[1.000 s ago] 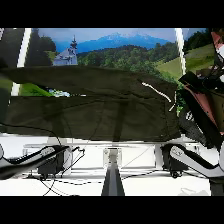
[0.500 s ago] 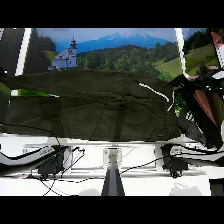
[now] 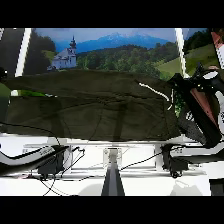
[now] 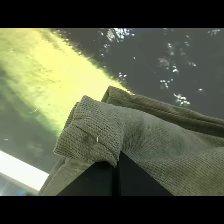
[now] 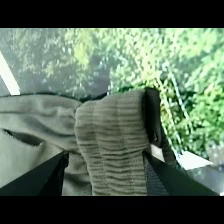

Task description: Fold the clothes and pants, and hang the long-sleeved shirts on hangers.

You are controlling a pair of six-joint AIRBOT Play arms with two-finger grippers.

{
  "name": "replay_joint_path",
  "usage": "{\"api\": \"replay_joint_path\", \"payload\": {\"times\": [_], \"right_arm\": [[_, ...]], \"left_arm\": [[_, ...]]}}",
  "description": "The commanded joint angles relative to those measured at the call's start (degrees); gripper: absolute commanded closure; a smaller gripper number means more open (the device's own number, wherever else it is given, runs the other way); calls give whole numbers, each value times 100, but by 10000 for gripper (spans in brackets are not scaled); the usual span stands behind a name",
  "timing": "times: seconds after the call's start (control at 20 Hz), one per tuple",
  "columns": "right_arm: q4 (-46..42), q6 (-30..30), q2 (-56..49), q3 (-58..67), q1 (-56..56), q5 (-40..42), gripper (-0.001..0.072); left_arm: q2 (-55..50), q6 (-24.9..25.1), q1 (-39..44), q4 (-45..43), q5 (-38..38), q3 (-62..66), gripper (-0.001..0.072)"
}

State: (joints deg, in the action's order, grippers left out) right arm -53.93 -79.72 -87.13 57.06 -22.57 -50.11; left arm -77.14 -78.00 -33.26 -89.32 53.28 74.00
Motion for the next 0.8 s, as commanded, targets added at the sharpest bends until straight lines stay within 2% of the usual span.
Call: {"api": "replay_joint_path", "payload": {"times": [0.0,0.25,0.5,0.6,0.65,0.7,0.75], "right_arm": [[-74,-2,-33,129,11,127,191],[-933,-236,-37,710,11,-210,190],[-415,-229,-345,708,24,-721,198],[-177,-63,-466,710,144,-737,253],[-129,4,-511,710,243,-664,253],[-129,68,-544,710,358,-490,306],[-131,186,-540,710,461,-249,398]], "left_arm": [[-7,2,-2,-2,-4,-2,684],[-7,4,-2,-2,-4,-2,684],[-7,4,-2,-2,-7,-2,683],[-7,4,-2,-2,-7,-2,683],[-7,4,-2,-2,-7,-2,684],[-7,4,-2,-2,-9,-2,683],[-7,4,-2,-2,-11,-2,684]]}}
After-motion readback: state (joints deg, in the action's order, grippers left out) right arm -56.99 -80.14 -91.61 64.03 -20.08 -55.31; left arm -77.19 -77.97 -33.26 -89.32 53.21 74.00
